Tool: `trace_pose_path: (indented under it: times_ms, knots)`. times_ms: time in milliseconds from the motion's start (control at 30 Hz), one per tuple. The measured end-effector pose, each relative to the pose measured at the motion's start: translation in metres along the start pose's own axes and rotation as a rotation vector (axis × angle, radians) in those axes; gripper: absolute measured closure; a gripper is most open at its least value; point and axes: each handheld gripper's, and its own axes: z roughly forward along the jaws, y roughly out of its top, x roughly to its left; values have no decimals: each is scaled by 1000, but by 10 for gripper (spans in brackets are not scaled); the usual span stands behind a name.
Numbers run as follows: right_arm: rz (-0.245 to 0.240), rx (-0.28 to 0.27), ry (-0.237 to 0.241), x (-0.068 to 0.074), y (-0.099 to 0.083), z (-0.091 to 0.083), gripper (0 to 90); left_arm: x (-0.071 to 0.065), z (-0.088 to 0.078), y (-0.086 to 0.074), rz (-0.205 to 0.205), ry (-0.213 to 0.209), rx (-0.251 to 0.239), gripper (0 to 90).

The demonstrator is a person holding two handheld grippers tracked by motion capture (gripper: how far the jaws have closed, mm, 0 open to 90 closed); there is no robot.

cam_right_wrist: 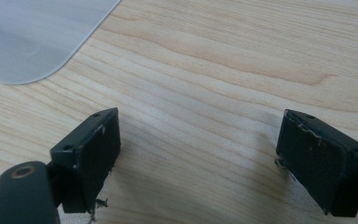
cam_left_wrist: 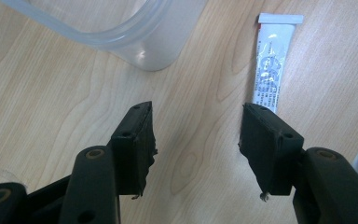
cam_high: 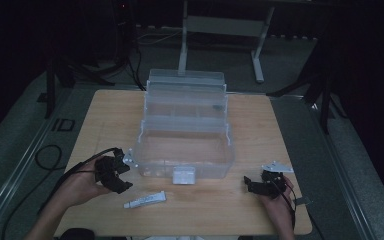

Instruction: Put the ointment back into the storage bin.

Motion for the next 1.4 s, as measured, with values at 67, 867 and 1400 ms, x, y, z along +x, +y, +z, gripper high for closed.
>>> trace_pose_path:
  times_ms: [67, 867, 1400]
  knots:
    - [0, 0, 0, 0, 0, 0, 133, -1, 0, 1, -4, 4, 2, 452]
    - [-2, 0, 3, 0, 0, 0, 133, -15, 14, 18, 35, -41, 50, 496]
    - [-2, 0, 3, 0, 0, 0, 133, -26, 27, 28, 62, -70, 100, 491]
